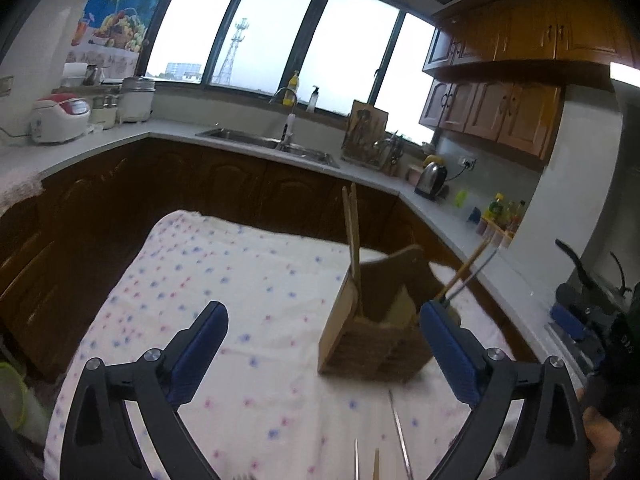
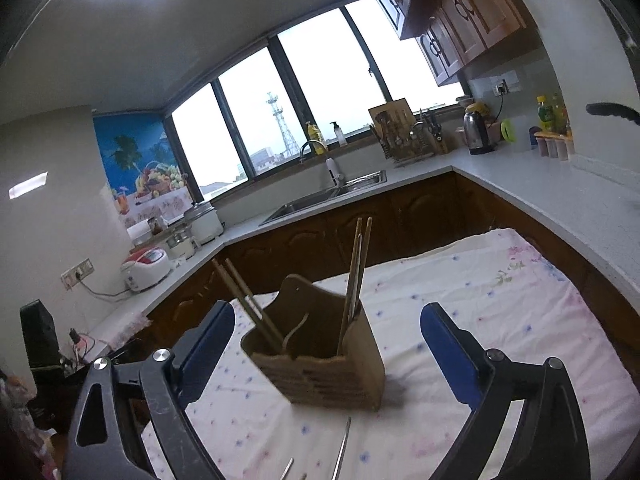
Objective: Organize utensils
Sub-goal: 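Withdraw both open tools from the holder back over the utensils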
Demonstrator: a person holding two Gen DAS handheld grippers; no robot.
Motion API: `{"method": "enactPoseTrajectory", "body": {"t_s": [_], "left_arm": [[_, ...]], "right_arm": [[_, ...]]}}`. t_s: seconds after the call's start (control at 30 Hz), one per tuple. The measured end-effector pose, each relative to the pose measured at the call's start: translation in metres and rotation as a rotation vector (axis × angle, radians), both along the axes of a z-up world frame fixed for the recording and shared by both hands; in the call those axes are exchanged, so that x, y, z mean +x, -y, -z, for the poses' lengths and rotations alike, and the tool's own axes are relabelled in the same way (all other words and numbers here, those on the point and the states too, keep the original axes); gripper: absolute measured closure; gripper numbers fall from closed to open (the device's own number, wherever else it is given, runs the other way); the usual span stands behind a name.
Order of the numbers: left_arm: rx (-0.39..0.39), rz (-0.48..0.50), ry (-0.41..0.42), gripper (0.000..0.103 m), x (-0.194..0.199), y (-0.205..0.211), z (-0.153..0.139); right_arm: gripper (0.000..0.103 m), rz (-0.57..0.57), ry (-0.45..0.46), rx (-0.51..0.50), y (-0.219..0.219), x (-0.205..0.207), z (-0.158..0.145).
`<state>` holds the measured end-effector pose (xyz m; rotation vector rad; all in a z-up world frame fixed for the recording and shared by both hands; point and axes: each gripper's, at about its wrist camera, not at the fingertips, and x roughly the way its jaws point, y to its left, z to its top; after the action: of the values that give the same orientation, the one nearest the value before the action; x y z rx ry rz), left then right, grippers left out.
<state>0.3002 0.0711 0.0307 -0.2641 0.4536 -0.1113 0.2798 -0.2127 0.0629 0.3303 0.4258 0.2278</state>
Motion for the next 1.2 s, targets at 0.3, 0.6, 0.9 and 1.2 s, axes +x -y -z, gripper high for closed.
{"method": "enactPoseTrajectory", "body": {"t_s": [0.3, 0.6, 0.9, 1.2], "left_arm": [[0.009, 0.019, -0.081, 0.006, -0.054, 0.002, 0.0], [0.005, 0.022, -0.16, 0.006, -0.094, 0.001, 0.005], [0.011, 0.017, -0.248, 0.006, -0.116, 0.002, 0.017], [0.055, 0.045, -0.295, 0.006, -0.112, 0.014, 0.016]], "right_arm": [[0.007, 0.006, -0.055, -0.027, 0.004, -0.049, 0.017], [0.007, 0.008, -0.185, -0.02, 0.008, -0.085, 0.062], [0.007, 0.002, -0.267, -0.041, 0.008, -0.105, 0.089], [0.007, -0.013, -0.274, -0.045, 0.004, -0.103, 0.09]]}}
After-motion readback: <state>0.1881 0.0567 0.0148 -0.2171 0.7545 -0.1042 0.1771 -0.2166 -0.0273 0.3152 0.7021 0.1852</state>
